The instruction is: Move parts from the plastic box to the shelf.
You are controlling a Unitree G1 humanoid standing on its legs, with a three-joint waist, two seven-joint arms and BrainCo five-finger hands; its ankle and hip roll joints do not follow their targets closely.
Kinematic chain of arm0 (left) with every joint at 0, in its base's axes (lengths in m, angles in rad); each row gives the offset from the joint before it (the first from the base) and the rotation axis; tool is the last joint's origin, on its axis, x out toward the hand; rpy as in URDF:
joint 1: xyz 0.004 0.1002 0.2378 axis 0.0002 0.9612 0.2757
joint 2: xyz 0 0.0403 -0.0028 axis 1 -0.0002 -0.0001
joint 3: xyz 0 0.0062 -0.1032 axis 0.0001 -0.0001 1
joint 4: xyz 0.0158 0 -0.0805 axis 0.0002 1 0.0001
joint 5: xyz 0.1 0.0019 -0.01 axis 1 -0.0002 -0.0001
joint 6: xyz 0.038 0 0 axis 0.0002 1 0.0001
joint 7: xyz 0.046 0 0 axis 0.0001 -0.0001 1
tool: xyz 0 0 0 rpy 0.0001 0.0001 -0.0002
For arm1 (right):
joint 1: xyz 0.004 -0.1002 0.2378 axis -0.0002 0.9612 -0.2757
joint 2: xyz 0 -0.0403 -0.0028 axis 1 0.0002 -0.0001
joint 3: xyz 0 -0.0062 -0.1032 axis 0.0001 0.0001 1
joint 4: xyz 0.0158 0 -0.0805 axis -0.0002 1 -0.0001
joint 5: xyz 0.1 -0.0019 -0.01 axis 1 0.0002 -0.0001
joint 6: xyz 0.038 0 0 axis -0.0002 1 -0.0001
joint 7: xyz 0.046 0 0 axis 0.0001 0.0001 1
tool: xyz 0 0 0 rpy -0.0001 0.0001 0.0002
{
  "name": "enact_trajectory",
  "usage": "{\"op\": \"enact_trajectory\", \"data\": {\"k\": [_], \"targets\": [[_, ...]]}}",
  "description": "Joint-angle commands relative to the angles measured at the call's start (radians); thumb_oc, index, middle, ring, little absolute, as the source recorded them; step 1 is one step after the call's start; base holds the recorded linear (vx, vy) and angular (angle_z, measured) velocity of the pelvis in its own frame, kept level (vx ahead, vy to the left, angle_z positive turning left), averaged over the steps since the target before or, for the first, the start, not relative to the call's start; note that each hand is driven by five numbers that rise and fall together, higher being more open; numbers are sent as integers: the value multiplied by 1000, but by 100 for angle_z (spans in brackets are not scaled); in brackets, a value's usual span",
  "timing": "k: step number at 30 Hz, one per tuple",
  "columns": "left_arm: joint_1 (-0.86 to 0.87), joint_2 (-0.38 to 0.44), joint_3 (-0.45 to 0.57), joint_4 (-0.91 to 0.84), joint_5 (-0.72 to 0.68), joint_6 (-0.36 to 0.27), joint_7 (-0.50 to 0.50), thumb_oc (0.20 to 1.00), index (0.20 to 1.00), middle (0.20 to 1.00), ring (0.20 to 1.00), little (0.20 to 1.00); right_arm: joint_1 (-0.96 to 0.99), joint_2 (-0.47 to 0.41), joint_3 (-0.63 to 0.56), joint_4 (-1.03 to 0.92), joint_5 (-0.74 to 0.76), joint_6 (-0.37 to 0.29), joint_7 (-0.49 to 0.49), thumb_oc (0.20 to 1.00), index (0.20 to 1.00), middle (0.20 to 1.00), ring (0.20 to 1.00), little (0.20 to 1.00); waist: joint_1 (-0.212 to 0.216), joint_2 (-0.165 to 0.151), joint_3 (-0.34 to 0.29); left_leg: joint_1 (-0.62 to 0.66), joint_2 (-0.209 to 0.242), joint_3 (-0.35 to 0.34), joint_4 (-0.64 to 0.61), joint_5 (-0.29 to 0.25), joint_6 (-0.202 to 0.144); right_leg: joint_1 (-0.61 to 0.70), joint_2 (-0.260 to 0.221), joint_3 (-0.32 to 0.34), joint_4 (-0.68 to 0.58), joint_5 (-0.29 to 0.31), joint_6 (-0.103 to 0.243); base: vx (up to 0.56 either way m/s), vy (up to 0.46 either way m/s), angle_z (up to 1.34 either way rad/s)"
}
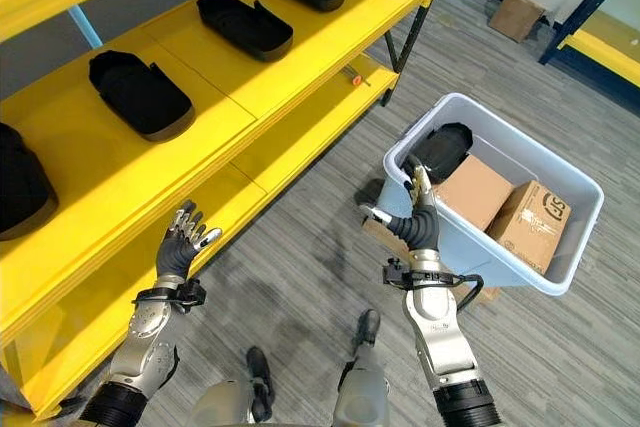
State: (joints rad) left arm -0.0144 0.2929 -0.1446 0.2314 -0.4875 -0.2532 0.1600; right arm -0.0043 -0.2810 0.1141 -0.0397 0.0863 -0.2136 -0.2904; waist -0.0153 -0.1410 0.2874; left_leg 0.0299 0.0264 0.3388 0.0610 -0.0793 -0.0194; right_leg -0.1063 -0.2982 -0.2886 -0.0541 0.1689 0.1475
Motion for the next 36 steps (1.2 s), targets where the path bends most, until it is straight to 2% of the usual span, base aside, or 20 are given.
{"op": "enact_trajectory", "data": {"k": [1, 4, 7, 8, 11, 12, 13, 15, 17, 18, 19, 20, 21, 22, 23, 24, 25, 29, 33, 36], "targets": [[-35, -3, -27, -84, 23, -44, -1, 1000, 1000, 1000, 1000, 1000, -24, -38, -105, -70, -38, -31, -35, 1000, 1000, 1000, 1000, 1000, -16, 72, -23, 4, 42, -166, -3, -39, 3, -90, 12, -10, 73, 21, 36, 141, -165, 43], [-58, -21, -46, -79, 13, -43, -1, 1000, 1000, 1000, 1000, 1000, 0, -56, -138, -57, -38, -30, -55, 1000, 1000, 1000, 1000, 1000, -48, 93, -35, 18, 90, -180, -4, -36, -28, -74, 30, -49, 109, -23, 20, 192, -237, 6], [-97, -37, -63, -65, 1, -51, 20, 1000, 1000, 1000, 1000, 1000, -8, -90, -145, -30, -52, -29, -72, 1000, 1000, 1000, 1000, 1000, -80, 119, -35, 34, 147, -185, 26, -9, -57, -76, 99, -28, 145, -96, -21, 202, -302, 9], [-98, -37, -62, -65, 1, -51, 20, 1000, 1000, 1000, 1000, 1000, -9, -90, -145, -30, -52, -30, -72, 1000, 1000, 1000, 1000, 1000, -81, 117, -35, 31, 145, -185, 25, -4, -57, -78, 98, -27, 142, -93, -23, 109, -191, -21], [-101, -46, -59, -61, -7, -49, 28, 1000, 1000, 1000, 1000, 1000, -28, -111, -130, -8, -53, -32, -68, 1000, 1000, 1000, 1000, 1000, -76, 127, -36, 13, 179, -226, 102, 104, -73, -70, 177, 24, 127, -127, -63, 89, -180, -32], [-102, -45, -59, -61, -7, -49, 28, 1000, 1000, 1000, 1000, 1000, -29, -111, -129, -7, -53, -32, -68, 1000, 1000, 1000, 1000, 1000, -77, 125, -37, 9, 178, -227, 102, 108, -74, -72, 176, 24, 124, -123, -65, 117, -254, -61], [-101, -46, -60, -65, -10, -45, 28, 1000, 1000, 1000, 1000, 1000, -35, -112, -119, -8, -53, -36, -70, 1000, 1000, 1000, 1000, 1000, -65, 115, -26, -42, 207, -244, 251, 181, -78, -40, 212, 43, 112, -145, -96, 53, -177, -51], [-100, -47, -59, -65, -11, -41, 29, 1000, 1000, 1000, 1000, 1000, -38, -113, -114, -10, -51, -36, -70, 1000, 1000, 1000, 1000, 1000, -62, 109, -21, -72, 206, -247, 319, 188, -70, -22, 223, 48, 104, -157, -113, 81, -178, -35], [-102, -49, -60, -63, -8, -37, 35, 1000, 1000, 1000, 1000, 1000, -39, -113, -106, -15, -52, -39, -69, 1000, 1000, 1000, 1000, 1000, -55, 99, -9, -105, 187, -266, 376, 199, -62, -3, 231, 59, 90, -161, -125, 44, -103, -47], [-120, -53, -70, -55, -7, -30, 41, 1000, 1000, 1000, 1000, 1000, -46, -115, -103, -18, -54, -35, -74, 1000, 1000, 1000, 1000, 1000, -35, 83, 19, -207, 120, -288, 364, 140, -39, 28, 221, 76, 73, -167, -120, 44, -19, -32], [-130, -55, -73, -48, -1, -27, 47, 1000, 1000, 1000, 1000, 1000, -53, -113, -98, -12, -52, -36, -77, 1000, 1000, 1000, 1000, 1000, -26, 80, 27, -247, 90, -312, 326, 110, -33, 42, 222, 91, 64, -167, -112, 204, 120, 3], [-145, -66, -80, -22, 10, -34, 53, 1000, 1000, 1000, 1000, 1000, -63, -114, -86, 0, -50, -45, -73, 1000, 1000, 1000, 1000, 1000, -10, 84, 21, -277, 71, -359, 90, 162, -42, 63, 229, 125, 33, -152, -89, 183, 152, 3], [-145, -66, -80, -21, 10, -35, 53, 1000, 1000, 1000, 1000, 1000, -63, -114, -86, 1, -50, -45, -73, 1000, 1000, 1000, 1000, 1000, -9, 83, 20, -272, 70, -358, 80, 168, -42, 63, 228, 126, 32, -151, -89, 293, 252, -18], [-151, -64, -74, -25, 26, -40, 69, 1000, 1000, 1000, 1000, 1000, -83, -109, -64, 20, -58, -50, -75, 1000, 1000, 1000, 1000, 1000, 32, 102, 21, -322, 11, -503, -62, 274, -64, 78, 260, 176, 18, -150, -83, 154, 107, -56], [-151, -64, -74, -24, 26, -41, 69, 1000, 1000, 1000, 1000, 1000, -83, -110, -64, 21, -58, -50, -75, 1000, 1000, 1000, 1000, 1000, 31, 102, 21, -314, 13, -504, -76, 280, -65, 79, 260, 176, 18, -151, -83, 250, 218, -123], [-153, -66, -82, -28, 18, -44, 59, 1000, 1000, 1000, 1000, 1000, -103, -106, -45, 35, -52, -45, -56, 1000, 1000, 1000, 1000, 1000, 31, 106, 18, -278, 5, -509, -65, 239, -60, 103, 273, 230, 25, -173, -80, 211, 308, -146], [-158, -60, -81, -38, 19, -52, 61, 1000, 1000, 1000, 1000, 1000, -122, -92, -23, 53, -48, -43, -47, 1000, 1000, 1000, 1000, 1000, 32, 109, 9, -259, 5, -491, -48, 223, -58, 111, 259, 249, 28, -179, -74, 206, 314, -139], [-172, -45, -64, -37, 19, -63, 81, 1000, 1000, 1000, 1000, 1000, -151, -76, 5, 71, -41, -34, -38, 1000, 1000, 1000, 1000, 1000, 45, 102, -3, -215, 6, -437, -77, 211, -37, 107, 241, 286, 35, -177, -67, 130, 211, -132], [-216, -26, -54, -36, 24, -62, 111, 1000, 1000, 1000, 1000, 1000, -193, -57, 33, 86, -37, -13, -29, 1000, 1000, 1000, 1000, 1000, 41, 89, -15, -184, -16, -363, -73, 167, 10, 97, 196, 319, 57, -180, -39, 127, 206, -76], [-217, -24, -56, -33, 30, -60, 120, 1000, 1000, 1000, 1000, 1000, -196, -54, 36, 85, -41, -8, -27, 1000, 1000, 1000, 1000, 1000, 40, 89, -21, -183, -29, -351, -68, 152, 22, 94, 181, 329, 60, -180, -28, 123, 159, -13]]}}
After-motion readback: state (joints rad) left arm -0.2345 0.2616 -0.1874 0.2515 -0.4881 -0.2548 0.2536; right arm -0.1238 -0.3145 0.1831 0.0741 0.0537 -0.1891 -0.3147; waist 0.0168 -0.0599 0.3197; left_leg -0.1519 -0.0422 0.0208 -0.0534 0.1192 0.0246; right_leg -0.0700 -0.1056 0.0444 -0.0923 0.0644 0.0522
